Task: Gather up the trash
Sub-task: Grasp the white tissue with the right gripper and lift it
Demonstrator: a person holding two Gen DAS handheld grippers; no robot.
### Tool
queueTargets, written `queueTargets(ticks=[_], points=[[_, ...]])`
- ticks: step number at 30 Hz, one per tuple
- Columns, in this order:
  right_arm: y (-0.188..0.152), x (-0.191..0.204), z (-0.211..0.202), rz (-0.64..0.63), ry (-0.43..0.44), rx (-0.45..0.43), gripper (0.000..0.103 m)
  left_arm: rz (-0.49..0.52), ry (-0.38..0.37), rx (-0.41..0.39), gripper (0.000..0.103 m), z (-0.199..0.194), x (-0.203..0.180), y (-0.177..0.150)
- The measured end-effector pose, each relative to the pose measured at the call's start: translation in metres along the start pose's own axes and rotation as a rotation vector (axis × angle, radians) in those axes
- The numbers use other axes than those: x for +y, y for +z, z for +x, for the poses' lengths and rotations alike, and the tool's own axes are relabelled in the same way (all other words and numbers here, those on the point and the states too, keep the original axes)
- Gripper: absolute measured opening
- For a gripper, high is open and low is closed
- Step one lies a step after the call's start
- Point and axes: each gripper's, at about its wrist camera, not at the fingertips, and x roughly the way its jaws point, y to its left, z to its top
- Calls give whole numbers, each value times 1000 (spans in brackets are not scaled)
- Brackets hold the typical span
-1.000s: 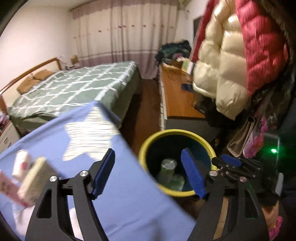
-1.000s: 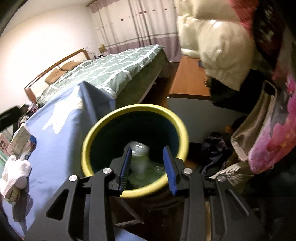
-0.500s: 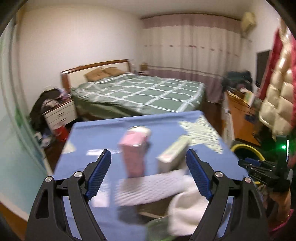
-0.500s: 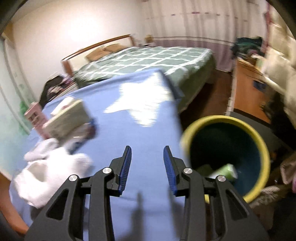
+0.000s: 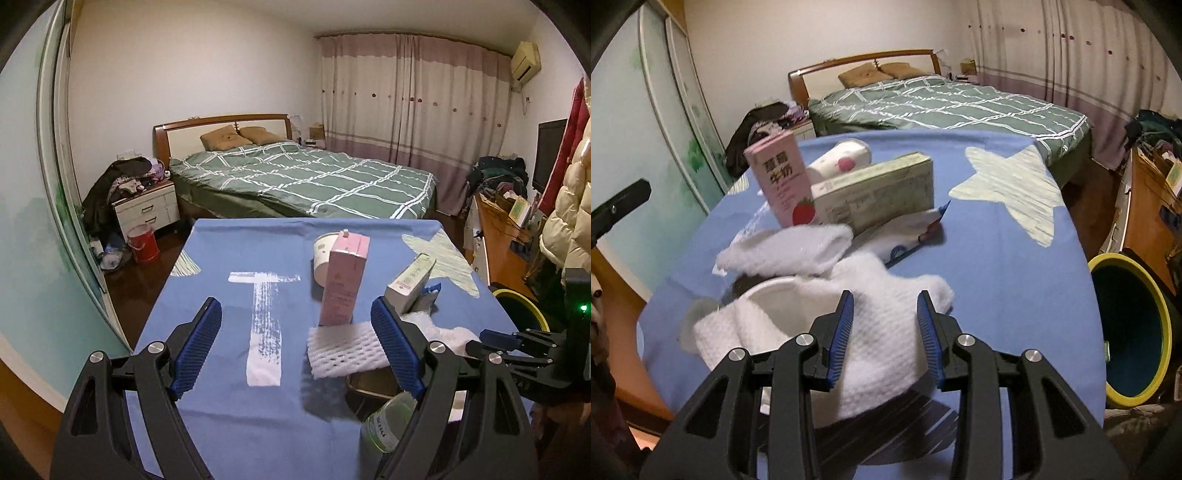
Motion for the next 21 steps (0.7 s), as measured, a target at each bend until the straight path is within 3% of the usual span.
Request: queueTargets(ticks=[2,4,7,21], points=[[-1,7,2,-14,-11,-2,26,3,-9,2,82,1,-3,-3],[-1,10,-1,-13,-7,-1,10,4,-16,4,82,1,-8,-4],[0,10,-8,-16,2,-17,5,8,-22,4,82,1,-11,-7],[35,7,-70,18,66,-192,4,21,-45,5,83,3,-14,-8]])
